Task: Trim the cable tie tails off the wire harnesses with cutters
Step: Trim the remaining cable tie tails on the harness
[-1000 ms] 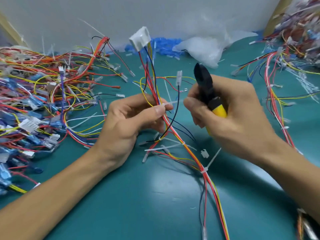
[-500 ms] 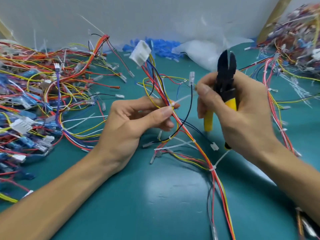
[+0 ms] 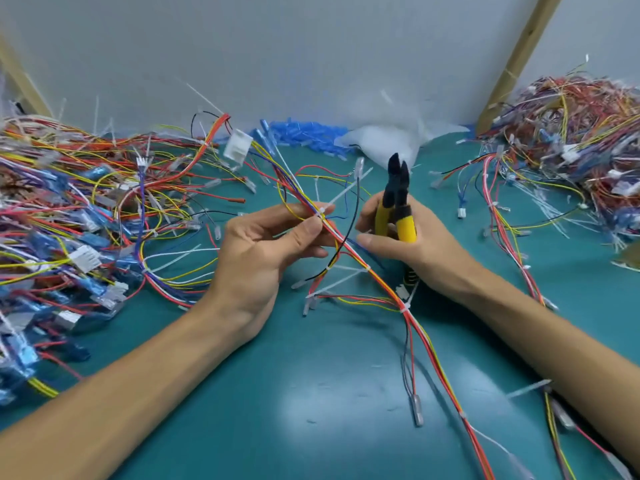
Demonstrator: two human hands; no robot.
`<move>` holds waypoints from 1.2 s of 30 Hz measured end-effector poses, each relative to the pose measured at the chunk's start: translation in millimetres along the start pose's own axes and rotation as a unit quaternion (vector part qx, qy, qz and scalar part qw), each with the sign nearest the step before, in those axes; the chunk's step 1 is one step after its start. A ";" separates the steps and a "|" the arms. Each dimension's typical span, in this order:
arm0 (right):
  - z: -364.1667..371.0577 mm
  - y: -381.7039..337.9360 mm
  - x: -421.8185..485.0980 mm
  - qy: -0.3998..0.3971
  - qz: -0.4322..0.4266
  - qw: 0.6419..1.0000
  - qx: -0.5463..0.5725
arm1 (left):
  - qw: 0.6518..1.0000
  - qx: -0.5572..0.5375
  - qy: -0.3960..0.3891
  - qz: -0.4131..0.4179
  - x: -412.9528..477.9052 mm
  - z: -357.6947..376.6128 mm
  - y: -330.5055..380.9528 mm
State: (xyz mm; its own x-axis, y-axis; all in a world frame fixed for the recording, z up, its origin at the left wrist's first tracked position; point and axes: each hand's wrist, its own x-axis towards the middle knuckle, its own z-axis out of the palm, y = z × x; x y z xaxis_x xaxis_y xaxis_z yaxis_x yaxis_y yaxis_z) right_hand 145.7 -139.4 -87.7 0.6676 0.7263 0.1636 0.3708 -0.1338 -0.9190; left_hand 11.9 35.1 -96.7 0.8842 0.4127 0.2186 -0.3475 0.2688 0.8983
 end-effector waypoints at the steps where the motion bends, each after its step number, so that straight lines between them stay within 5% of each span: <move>1: -0.7 0.2 -0.8 -0.007 -0.007 1.000 -0.026 | 1.000 -0.011 0.004 0.004 0.1 -0.2 -0.2; 7: -4.9 -4.1 -7.3 0.055 -0.077 0.978 -0.188 | 0.999 -0.009 0.010 0.048 -1.1 0.1 -0.4; 13: -18.4 -12.7 -13.4 0.066 -0.050 0.945 -0.316 | 0.998 0.020 -0.003 0.052 -2.7 4.0 1.2; 31: -11.0 -29.9 -25.1 0.010 -0.069 0.946 -0.317 | 0.999 0.031 -0.021 0.032 -5.2 6.0 -1.4; 36: -23.7 -42.8 -28.2 -0.013 -0.076 0.912 -0.402 | 0.995 0.081 -0.021 0.046 -6.8 9.6 0.5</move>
State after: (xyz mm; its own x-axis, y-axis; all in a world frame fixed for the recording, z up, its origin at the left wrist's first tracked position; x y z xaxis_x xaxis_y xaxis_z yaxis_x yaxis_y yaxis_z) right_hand 126.3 -170.1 -44.5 0.5566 0.7924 0.2497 0.8190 -0.4729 -0.3250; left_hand 8.8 24.1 -94.0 0.8642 0.3917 0.3157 -0.3762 0.0867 0.9225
